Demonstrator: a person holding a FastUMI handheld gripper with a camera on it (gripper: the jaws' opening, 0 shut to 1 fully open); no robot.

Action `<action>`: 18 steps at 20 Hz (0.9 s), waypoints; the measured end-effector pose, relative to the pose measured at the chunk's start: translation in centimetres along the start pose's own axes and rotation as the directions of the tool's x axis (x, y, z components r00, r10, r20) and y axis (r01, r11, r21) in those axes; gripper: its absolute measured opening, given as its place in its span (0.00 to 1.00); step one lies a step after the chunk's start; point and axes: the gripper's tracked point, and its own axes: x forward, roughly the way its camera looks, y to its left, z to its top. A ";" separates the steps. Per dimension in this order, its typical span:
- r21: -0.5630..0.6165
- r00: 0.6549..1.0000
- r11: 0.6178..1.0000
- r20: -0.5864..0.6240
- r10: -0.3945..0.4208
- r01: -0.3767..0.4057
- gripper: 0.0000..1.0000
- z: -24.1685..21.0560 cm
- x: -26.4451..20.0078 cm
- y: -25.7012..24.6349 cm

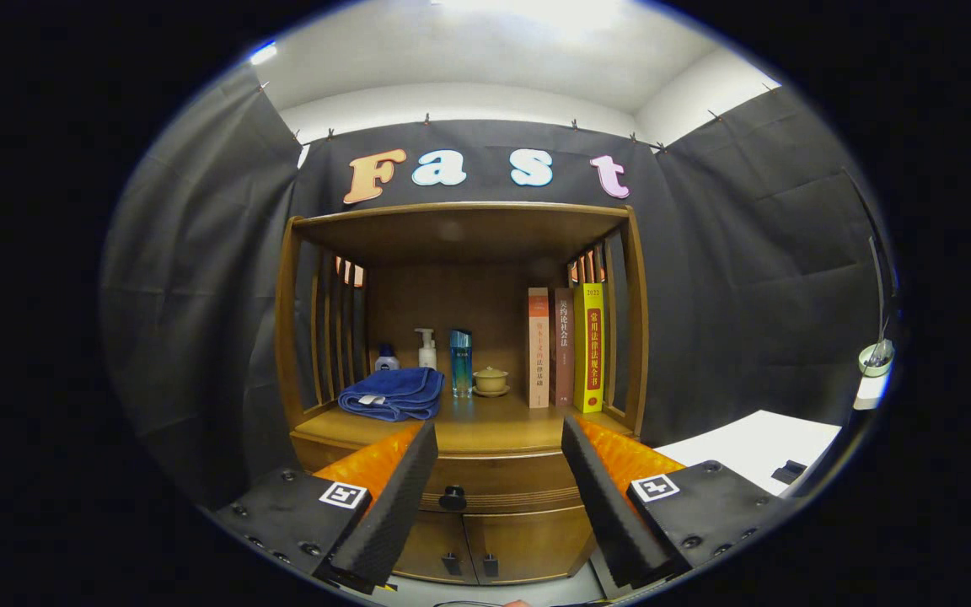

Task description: Pull open the drawer, take out the items inside it, and place them on the countertop above the cabinet.

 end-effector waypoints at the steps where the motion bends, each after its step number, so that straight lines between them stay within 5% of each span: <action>1: 0.000 1.000 1.000 0.000 0.000 0.000 0.98 0.0 0.0 0.0; 18: 0.002 1.000 1.000 -0.009 -0.008 0.008 0.98 -0.5 0.2 -0.5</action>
